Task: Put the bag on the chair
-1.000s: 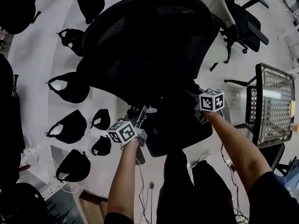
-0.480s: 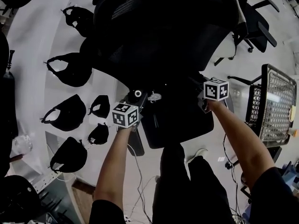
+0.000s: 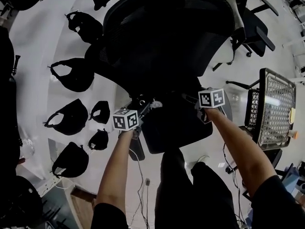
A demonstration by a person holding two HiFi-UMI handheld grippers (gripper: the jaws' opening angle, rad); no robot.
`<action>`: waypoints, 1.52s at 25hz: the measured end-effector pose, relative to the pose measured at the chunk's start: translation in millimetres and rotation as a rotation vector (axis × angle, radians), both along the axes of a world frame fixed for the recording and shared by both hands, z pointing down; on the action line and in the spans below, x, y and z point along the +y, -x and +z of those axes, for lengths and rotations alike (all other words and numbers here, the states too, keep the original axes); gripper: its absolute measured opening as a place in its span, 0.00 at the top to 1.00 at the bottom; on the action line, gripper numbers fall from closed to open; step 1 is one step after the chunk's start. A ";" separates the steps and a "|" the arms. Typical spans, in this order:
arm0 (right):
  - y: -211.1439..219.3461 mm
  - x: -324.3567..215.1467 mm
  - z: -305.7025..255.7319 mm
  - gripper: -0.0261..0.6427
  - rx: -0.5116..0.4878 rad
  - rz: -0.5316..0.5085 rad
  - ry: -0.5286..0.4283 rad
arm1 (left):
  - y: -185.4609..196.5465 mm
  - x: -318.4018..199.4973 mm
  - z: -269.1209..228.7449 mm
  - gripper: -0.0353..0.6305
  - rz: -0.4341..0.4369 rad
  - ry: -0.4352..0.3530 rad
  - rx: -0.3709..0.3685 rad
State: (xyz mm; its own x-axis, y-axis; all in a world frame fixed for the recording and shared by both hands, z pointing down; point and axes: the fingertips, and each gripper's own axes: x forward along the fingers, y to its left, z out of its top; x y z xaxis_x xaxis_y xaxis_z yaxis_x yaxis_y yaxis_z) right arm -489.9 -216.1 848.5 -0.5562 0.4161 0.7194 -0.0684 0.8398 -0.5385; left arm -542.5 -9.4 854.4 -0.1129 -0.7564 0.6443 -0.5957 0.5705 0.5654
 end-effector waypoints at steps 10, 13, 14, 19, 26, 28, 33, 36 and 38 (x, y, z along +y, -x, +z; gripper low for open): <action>-33.2 -21.3 -26.0 0.34 0.070 -0.002 -0.041 | -5.4 39.6 -10.9 0.56 -0.082 0.053 -0.042; -41.1 -20.0 -42.9 0.34 0.048 -0.016 -0.046 | -11.8 49.9 -25.4 0.56 -0.094 0.053 -0.072; -43.9 -18.7 -49.0 0.34 0.039 -0.022 -0.044 | -17.2 52.4 -30.1 0.56 -0.090 0.052 -0.076; -70.4 -9.9 -81.3 0.34 -0.006 -0.047 -0.026 | -51.9 66.3 -64.8 0.56 -0.089 0.020 -0.094; -128.1 4.4 -134.7 0.34 -0.086 -0.107 -0.016 | -128.3 80.0 -128.4 0.56 -0.136 -0.069 -0.113; -149.2 9.4 -155.2 0.34 -0.136 -0.113 -0.040 | -156.3 82.3 -146.7 0.56 -0.151 -0.090 -0.118; -200.3 34.3 -227.0 0.34 -0.323 -0.173 -0.103 | -206.6 82.0 -214.3 0.56 -0.201 -0.153 -0.222; -235.0 47.6 -261.6 0.34 -0.386 -0.158 -0.061 | -239.1 76.3 -252.5 0.56 -0.233 -0.197 -0.263; -261.6 53.6 -282.7 0.34 -0.420 -0.135 -0.033 | -265.5 72.5 -271.8 0.56 -0.249 -0.211 -0.286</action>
State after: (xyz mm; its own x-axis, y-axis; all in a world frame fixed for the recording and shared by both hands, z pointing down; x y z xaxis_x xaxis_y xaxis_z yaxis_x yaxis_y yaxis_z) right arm -228.3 -162.4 565.9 -0.7453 0.4859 0.4566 0.2624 0.8433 -0.4691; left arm -277.0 63.2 582.6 -0.4597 -0.7956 0.3945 -0.6042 0.6058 0.5176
